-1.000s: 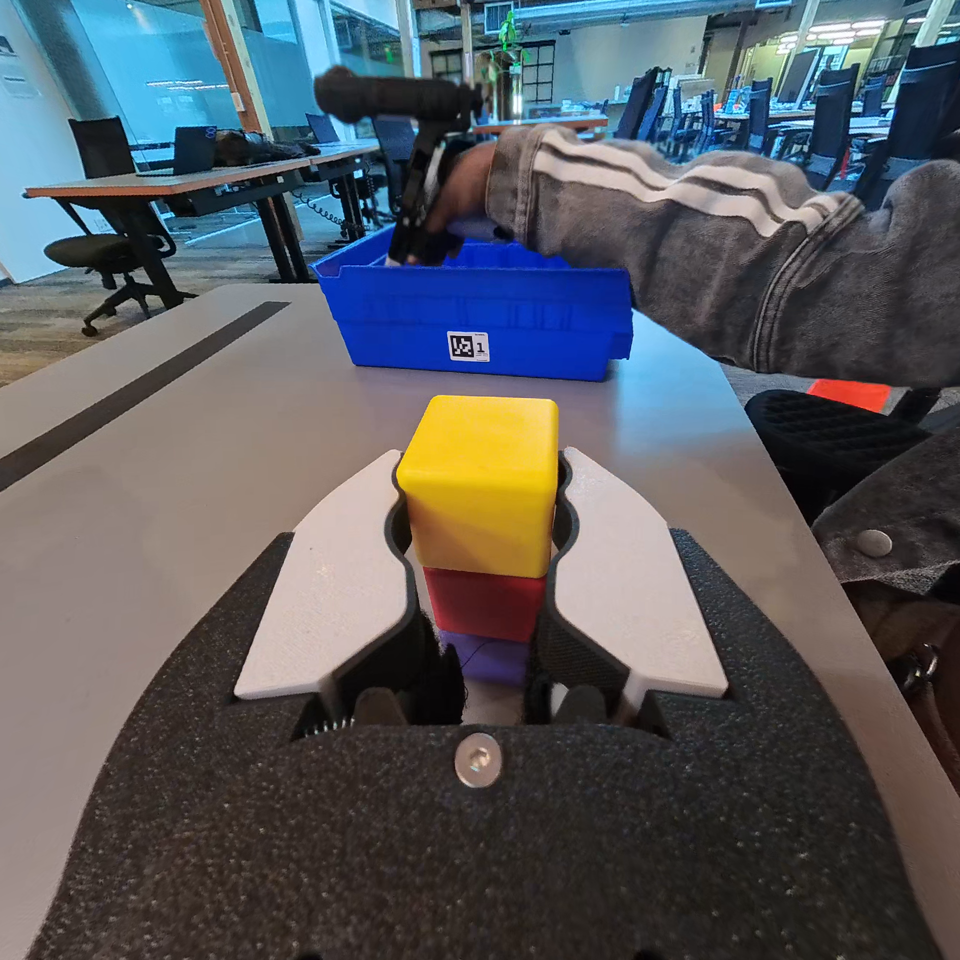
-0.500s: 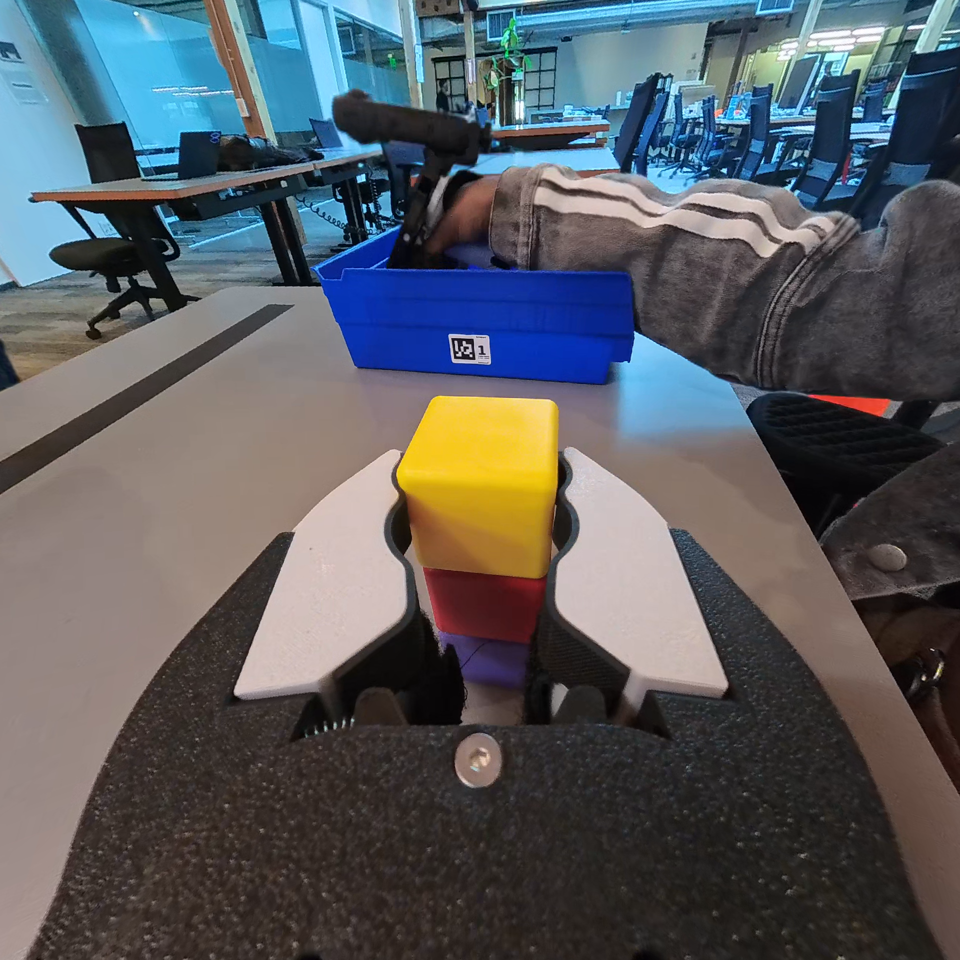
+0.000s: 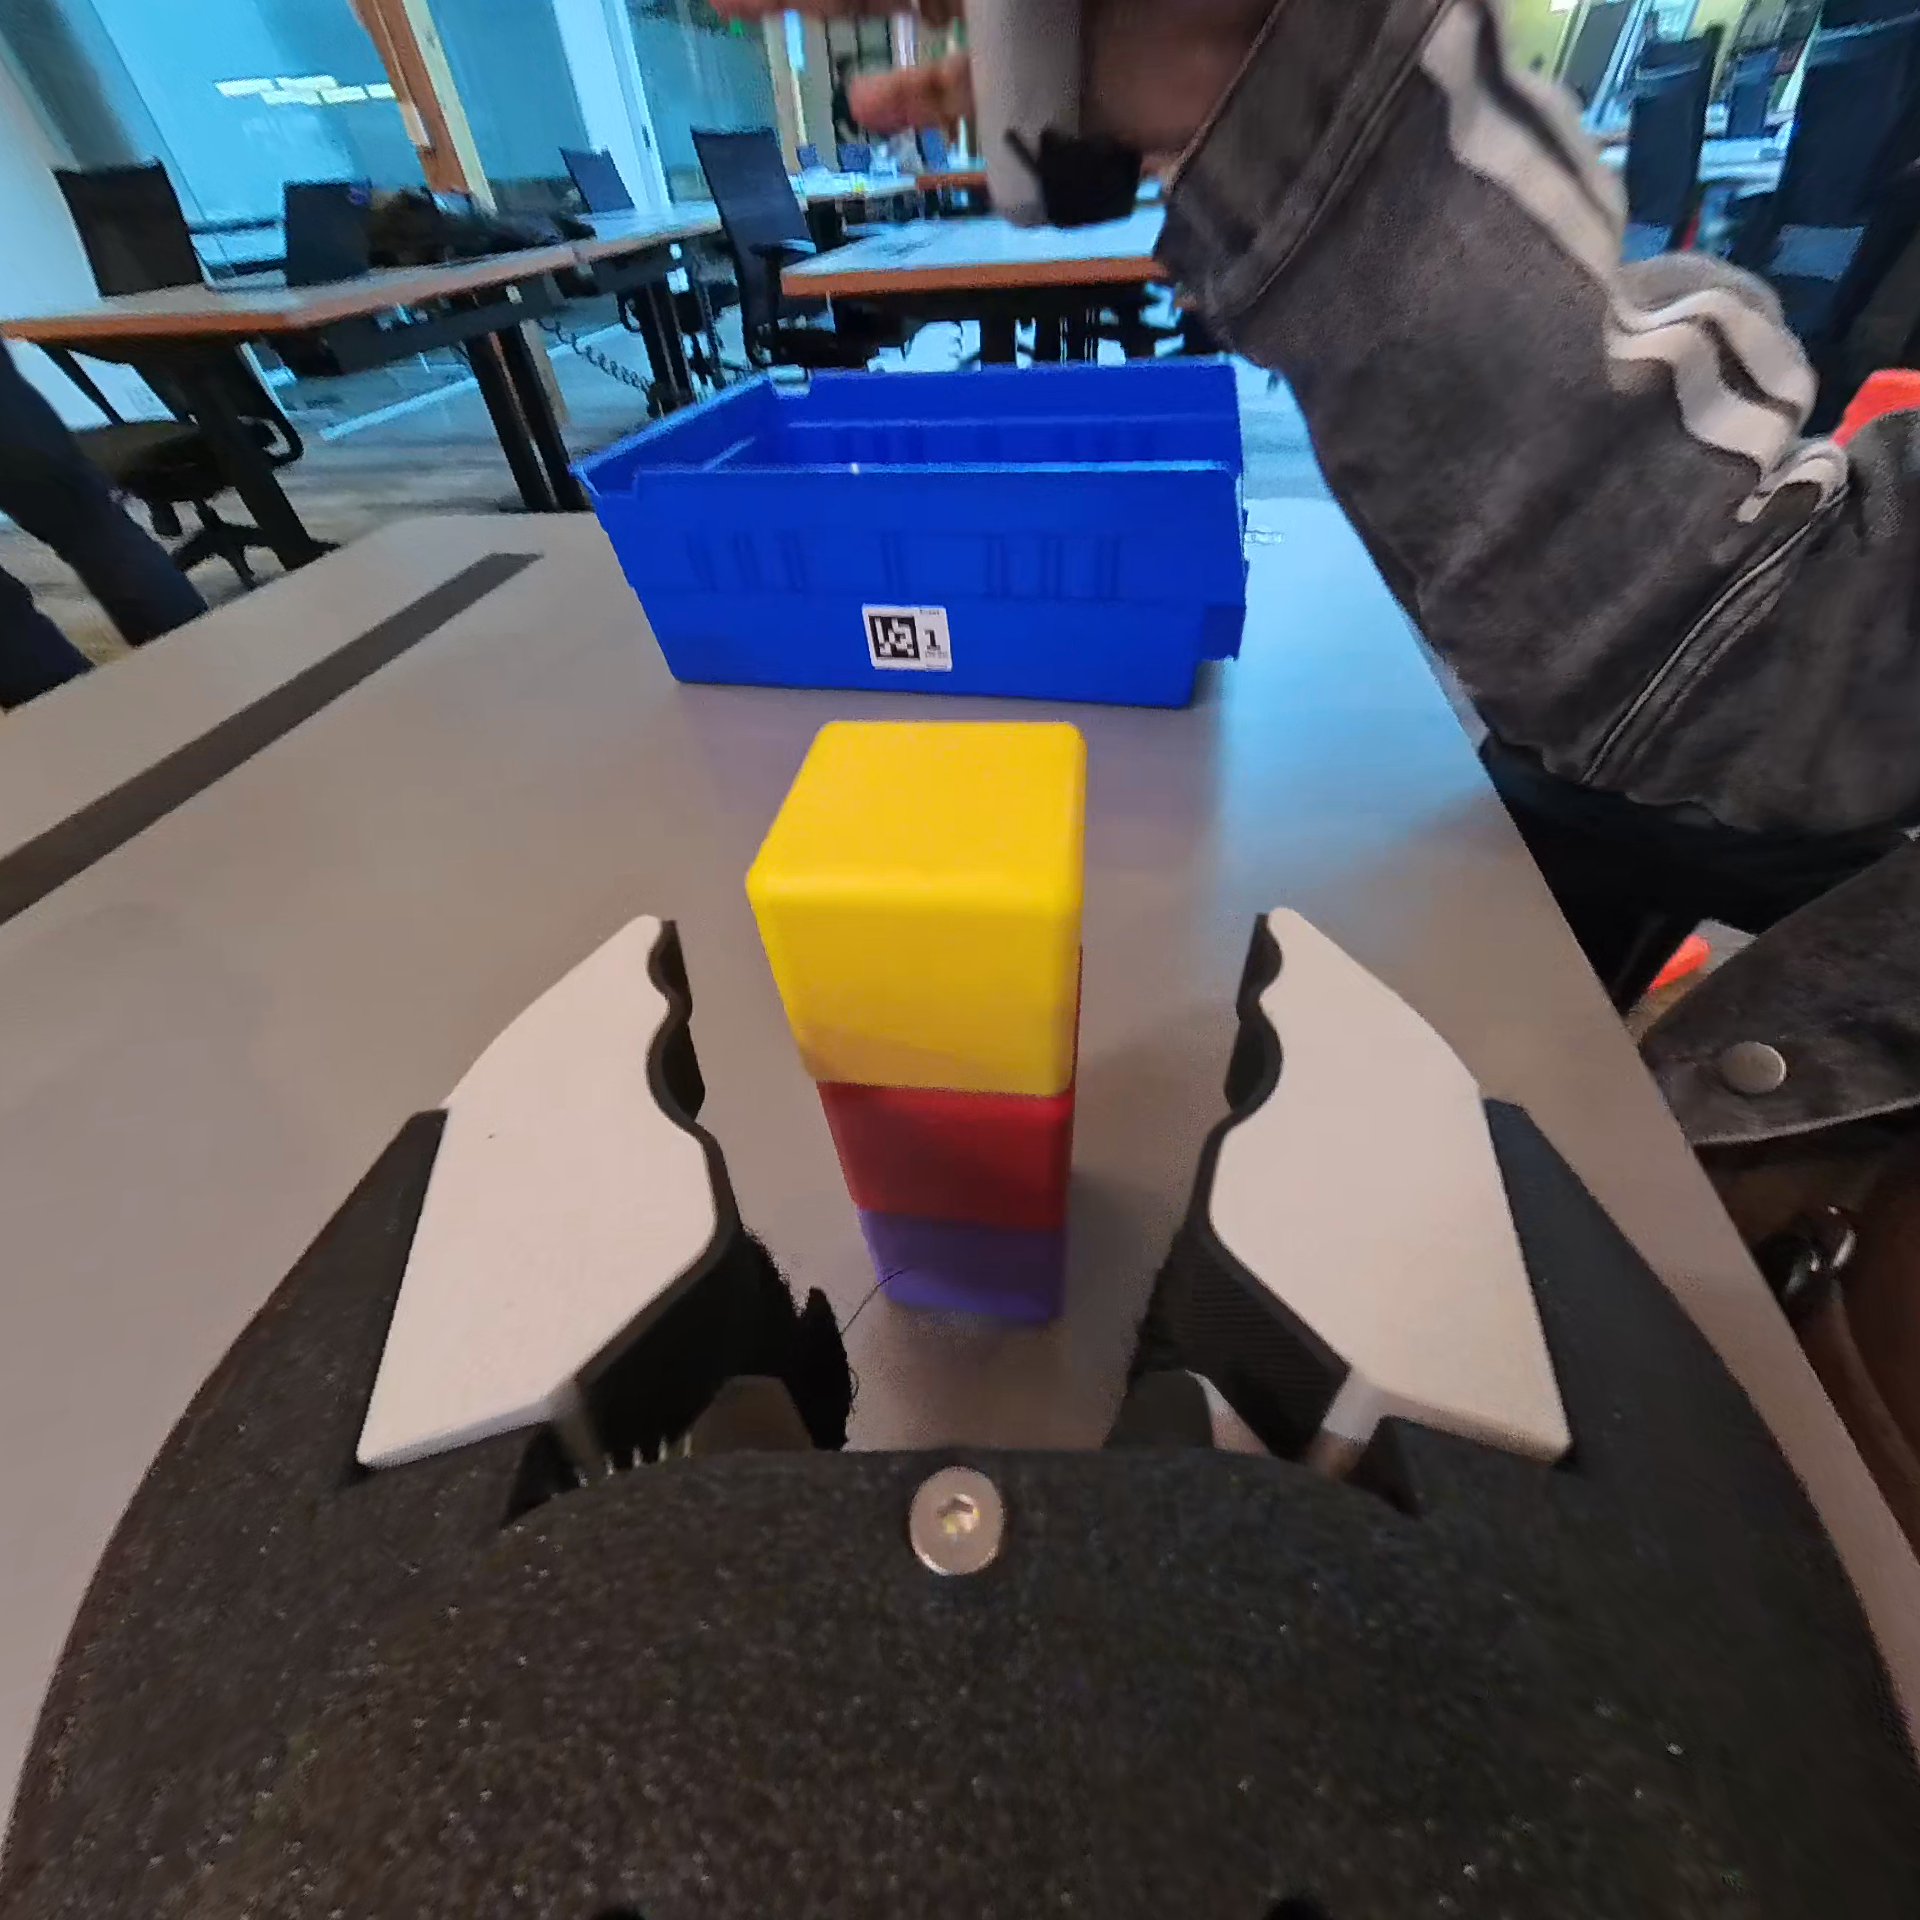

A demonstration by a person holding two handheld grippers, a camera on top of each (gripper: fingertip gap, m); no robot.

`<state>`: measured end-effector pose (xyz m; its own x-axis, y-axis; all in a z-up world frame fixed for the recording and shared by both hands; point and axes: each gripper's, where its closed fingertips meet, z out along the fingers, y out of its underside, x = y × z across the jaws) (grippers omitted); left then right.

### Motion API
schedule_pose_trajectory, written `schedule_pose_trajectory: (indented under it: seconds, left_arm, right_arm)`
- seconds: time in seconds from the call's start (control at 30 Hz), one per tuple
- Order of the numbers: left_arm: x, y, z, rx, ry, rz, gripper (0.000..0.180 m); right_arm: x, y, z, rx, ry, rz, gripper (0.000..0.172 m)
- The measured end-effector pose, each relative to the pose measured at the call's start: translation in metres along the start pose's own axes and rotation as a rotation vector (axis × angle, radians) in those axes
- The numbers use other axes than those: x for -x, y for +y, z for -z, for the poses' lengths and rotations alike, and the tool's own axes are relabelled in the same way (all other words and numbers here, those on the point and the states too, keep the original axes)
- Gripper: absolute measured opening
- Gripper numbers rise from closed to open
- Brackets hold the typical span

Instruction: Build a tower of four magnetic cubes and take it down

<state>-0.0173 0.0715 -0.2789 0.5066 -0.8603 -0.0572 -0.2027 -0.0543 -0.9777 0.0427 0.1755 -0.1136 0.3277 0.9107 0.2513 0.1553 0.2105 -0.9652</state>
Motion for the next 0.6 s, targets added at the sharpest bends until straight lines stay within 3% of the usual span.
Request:
schedule_pose_trajectory:
  seconds: [0.1,0.2,0.4,0.53,0.6]
  left_arm:
    - [0.000,0.014,-0.003,0.060,-0.009,-0.010,0.101]
    - [0.000,0.020,-0.006,0.069,-0.012,-0.004,0.095]
    - [0.006,0.019,-0.005,0.045,-0.024,0.039,0.072]
    - [0.001,0.026,-0.009,0.095,-0.001,0.007,0.066]
    - [0.001,0.028,-0.011,0.113,-0.011,0.003,0.055]
  right_arm:
    - [0.083,-0.008,-0.009,-0.104,-0.374,-0.012,0.107]
    - [0.132,0.020,-0.017,-0.081,-0.609,-0.033,0.107]
    - [0.168,0.092,-0.043,0.073,-0.763,-0.087,0.090]
    - [0.177,0.104,-0.051,0.091,-0.806,-0.110,0.073]
    - [0.177,0.104,-0.053,0.082,-0.802,-0.111,0.053]
